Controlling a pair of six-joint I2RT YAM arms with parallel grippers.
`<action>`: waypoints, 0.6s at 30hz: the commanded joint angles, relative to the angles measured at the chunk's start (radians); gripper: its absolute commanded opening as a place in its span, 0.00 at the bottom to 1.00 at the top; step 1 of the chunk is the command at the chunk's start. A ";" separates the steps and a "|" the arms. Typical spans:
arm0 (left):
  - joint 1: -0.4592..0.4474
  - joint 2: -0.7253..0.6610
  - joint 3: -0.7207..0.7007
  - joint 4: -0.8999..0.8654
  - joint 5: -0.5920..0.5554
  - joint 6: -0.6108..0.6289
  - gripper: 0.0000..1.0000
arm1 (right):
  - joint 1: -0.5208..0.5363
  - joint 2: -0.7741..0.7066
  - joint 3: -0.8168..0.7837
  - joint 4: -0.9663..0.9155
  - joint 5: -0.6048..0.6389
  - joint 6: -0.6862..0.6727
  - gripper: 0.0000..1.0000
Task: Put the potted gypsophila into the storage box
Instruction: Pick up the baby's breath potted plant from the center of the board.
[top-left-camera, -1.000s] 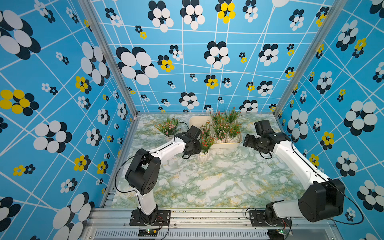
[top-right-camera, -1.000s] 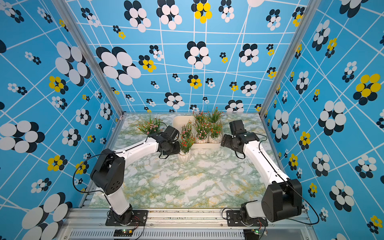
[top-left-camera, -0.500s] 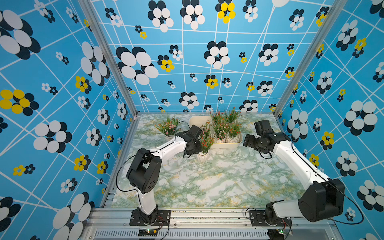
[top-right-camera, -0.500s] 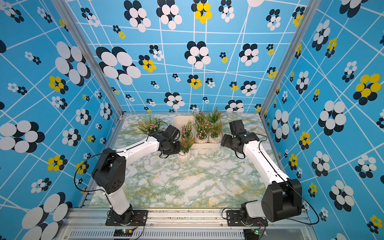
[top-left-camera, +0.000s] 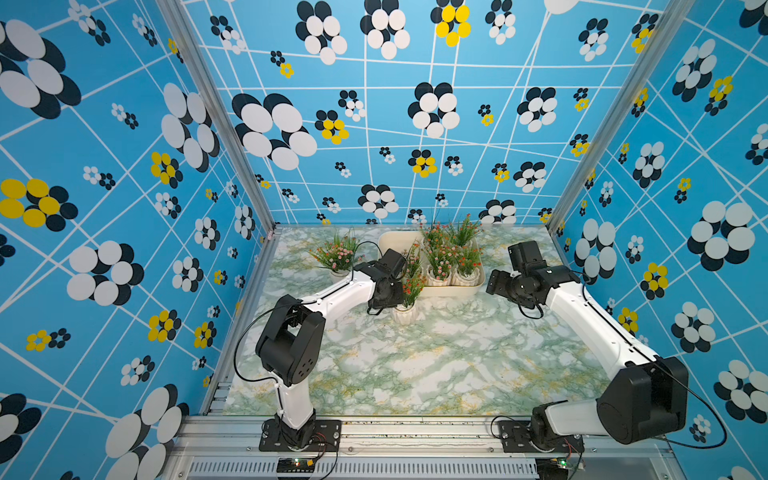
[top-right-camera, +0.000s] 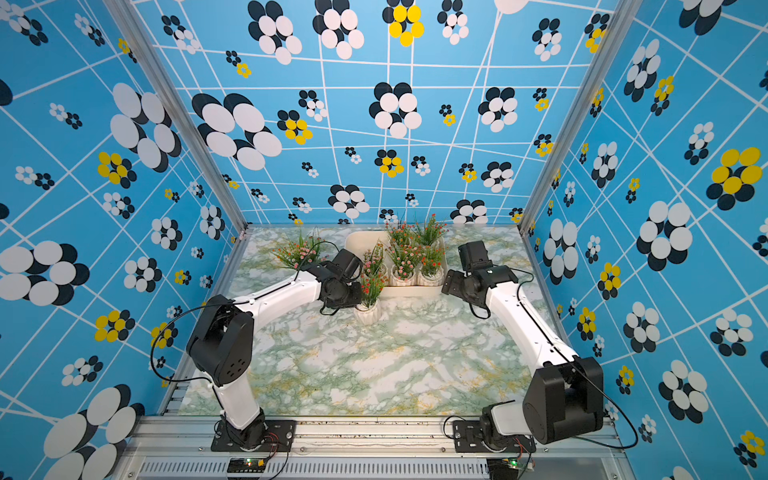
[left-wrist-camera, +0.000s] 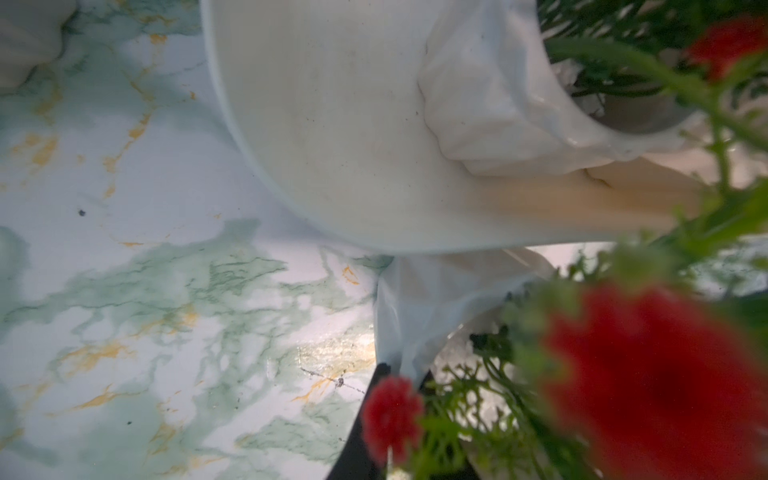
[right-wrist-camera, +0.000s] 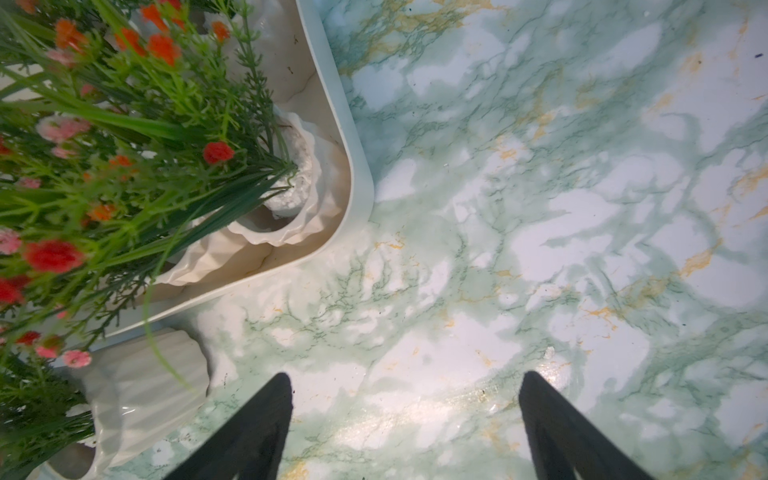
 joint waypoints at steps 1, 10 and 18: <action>-0.006 0.015 0.021 -0.055 -0.005 0.021 0.12 | -0.005 0.000 -0.011 0.003 -0.007 0.010 0.88; -0.007 -0.004 0.031 -0.071 -0.003 0.042 0.07 | -0.005 0.004 0.021 -0.019 -0.012 0.013 0.88; 0.000 -0.022 0.055 -0.104 -0.004 0.077 0.01 | -0.005 -0.003 0.014 -0.031 -0.012 0.031 0.88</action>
